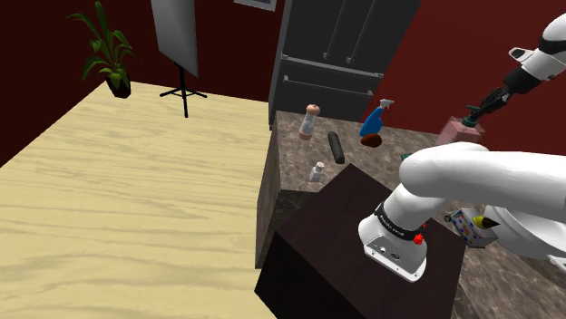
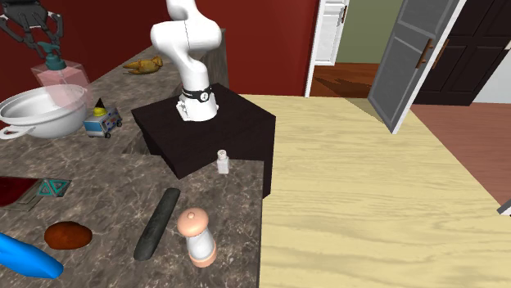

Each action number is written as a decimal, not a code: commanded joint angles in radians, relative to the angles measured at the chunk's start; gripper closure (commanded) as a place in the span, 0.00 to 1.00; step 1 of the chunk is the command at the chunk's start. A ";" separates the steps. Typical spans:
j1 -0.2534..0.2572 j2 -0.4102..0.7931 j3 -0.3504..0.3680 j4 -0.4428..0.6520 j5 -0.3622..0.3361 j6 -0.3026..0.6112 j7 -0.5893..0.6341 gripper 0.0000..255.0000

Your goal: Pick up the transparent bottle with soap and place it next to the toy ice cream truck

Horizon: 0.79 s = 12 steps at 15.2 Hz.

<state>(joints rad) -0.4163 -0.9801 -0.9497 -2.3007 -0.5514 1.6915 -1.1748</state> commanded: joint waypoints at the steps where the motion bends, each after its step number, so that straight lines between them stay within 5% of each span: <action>1: 0.005 0.008 -0.045 0.045 -0.020 -0.013 -0.050 1.00; 12: 0.146 0.065 -0.307 0.384 -0.090 -0.098 -0.300 1.00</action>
<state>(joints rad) -0.2923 -0.9221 -1.2297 -1.9654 -0.6371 1.6101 -1.4463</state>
